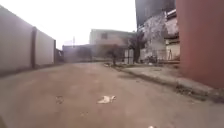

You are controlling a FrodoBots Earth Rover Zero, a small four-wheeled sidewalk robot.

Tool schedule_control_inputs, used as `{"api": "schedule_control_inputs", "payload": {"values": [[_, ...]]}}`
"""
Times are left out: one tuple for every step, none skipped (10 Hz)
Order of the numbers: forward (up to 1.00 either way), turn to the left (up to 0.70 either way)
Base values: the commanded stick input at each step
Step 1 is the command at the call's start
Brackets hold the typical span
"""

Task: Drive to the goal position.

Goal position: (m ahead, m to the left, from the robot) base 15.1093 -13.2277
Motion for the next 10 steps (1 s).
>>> {"api": "schedule_control_inputs", "payload": {"values": [[1.00,0.00],[1.00,0.00],[1.00,0.00],[1.00,0.27],[1.00,0.27],[1.00,0.23],[1.00,0.06],[1.00,0.00],[1.00,0.00],[1.00,0.00]]}}
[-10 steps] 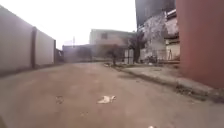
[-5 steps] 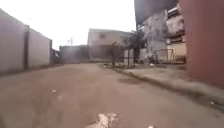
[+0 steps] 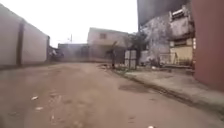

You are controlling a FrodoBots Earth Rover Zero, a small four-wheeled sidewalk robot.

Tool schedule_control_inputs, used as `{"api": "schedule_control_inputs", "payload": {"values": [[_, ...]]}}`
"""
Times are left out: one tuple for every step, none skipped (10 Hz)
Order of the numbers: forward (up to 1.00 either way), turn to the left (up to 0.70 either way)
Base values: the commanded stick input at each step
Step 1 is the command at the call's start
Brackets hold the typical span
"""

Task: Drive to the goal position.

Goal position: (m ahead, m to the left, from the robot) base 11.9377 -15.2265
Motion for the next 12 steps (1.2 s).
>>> {"api": "schedule_control_inputs", "payload": {"values": [[1.00,0.00],[1.00,0.00],[1.00,0.00],[1.00,0.00],[1.00,0.00],[1.00,0.00],[1.00,0.00],[1.00,0.00],[1.00,0.00],[1.00,0.00],[1.00,0.00],[1.00,0.00]]}}
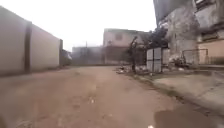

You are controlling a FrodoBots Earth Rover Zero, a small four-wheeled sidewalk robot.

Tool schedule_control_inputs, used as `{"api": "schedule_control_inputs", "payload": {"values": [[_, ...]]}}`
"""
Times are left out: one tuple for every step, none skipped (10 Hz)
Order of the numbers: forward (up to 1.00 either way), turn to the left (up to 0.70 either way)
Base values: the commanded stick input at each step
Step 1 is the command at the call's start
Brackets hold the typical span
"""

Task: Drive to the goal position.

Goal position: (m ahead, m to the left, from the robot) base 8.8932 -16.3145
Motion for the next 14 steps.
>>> {"api": "schedule_control_inputs", "payload": {"values": [[1.00,0.00],[1.00,0.00],[1.00,0.00],[1.00,0.00],[1.00,0.00],[1.00,0.00],[1.00,0.00],[1.00,0.00],[1.00,0.00],[1.00,0.00],[1.00,0.00],[1.00,0.00],[1.00,0.00],[1.00,0.00]]}}
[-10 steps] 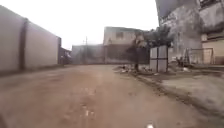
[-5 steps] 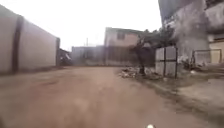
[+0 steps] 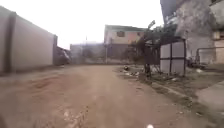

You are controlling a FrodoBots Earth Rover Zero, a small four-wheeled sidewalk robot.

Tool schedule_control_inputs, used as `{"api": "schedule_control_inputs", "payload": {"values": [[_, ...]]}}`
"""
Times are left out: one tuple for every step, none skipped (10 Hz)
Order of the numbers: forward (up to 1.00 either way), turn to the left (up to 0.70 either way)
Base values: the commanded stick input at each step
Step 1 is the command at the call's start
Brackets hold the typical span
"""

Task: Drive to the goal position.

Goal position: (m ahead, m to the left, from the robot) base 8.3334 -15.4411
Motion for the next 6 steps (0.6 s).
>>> {"api": "schedule_control_inputs", "payload": {"values": [[1.00,0.00],[1.00,0.00],[1.00,0.00],[1.00,0.00],[1.00,0.00],[1.00,0.00]]}}
